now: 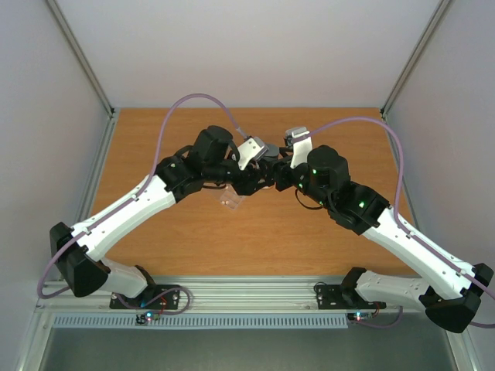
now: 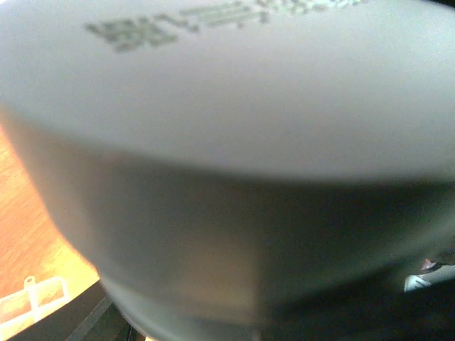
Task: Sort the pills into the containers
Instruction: Screw the lid of the pill bottle onto the pill bottle.
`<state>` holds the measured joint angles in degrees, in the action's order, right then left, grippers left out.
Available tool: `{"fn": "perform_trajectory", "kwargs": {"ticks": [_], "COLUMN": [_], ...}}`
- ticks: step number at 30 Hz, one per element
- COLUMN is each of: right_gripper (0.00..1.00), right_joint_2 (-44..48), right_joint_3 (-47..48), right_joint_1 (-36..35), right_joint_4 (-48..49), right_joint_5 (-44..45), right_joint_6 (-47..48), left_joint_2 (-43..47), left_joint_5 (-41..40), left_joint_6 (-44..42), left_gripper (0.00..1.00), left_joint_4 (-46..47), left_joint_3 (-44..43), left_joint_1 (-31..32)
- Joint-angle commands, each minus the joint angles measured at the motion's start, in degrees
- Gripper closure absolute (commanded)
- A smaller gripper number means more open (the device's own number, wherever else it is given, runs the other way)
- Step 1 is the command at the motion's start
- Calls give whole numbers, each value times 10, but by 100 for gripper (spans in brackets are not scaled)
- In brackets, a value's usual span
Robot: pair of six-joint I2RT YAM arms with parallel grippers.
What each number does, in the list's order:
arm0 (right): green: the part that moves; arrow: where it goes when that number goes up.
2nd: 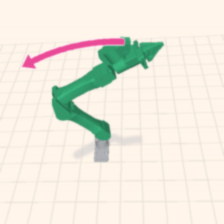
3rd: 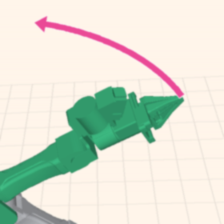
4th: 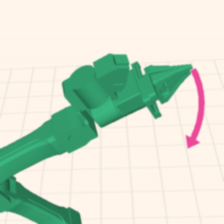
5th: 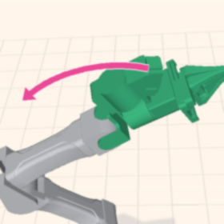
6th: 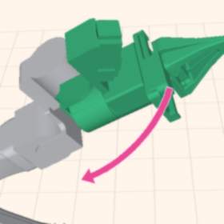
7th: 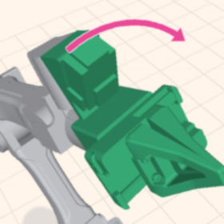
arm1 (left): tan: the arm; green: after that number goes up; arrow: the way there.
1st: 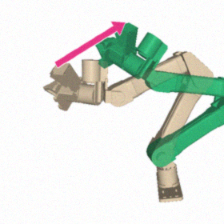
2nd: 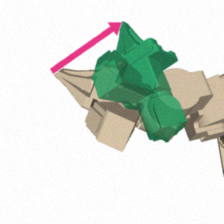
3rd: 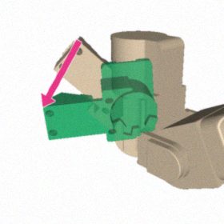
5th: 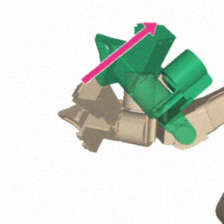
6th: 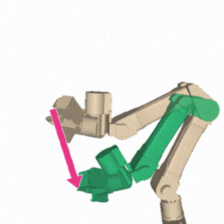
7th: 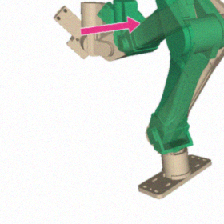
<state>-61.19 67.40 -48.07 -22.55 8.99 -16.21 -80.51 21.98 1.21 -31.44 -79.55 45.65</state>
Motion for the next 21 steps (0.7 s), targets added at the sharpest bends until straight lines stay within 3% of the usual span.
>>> {"fn": "perform_trajectory", "kwargs": {"ticks": [1,21], "right_gripper": [24,19], "right_joint_2": [-10,79], "right_joint_3": [2,-12], "right_joint_1": [-18,-18], "right_joint_4": [-24,-56], "right_joint_5": [-51,-32], "right_joint_6": [21,36], "left_joint_2": [-3,1], "left_joint_5": [40,103], "left_joint_6": [-4,11], "left_gripper": [99,99], "left_joint_4": [124,129], "left_joint_3": [-26,-28], "left_joint_1": [4,-26]}}
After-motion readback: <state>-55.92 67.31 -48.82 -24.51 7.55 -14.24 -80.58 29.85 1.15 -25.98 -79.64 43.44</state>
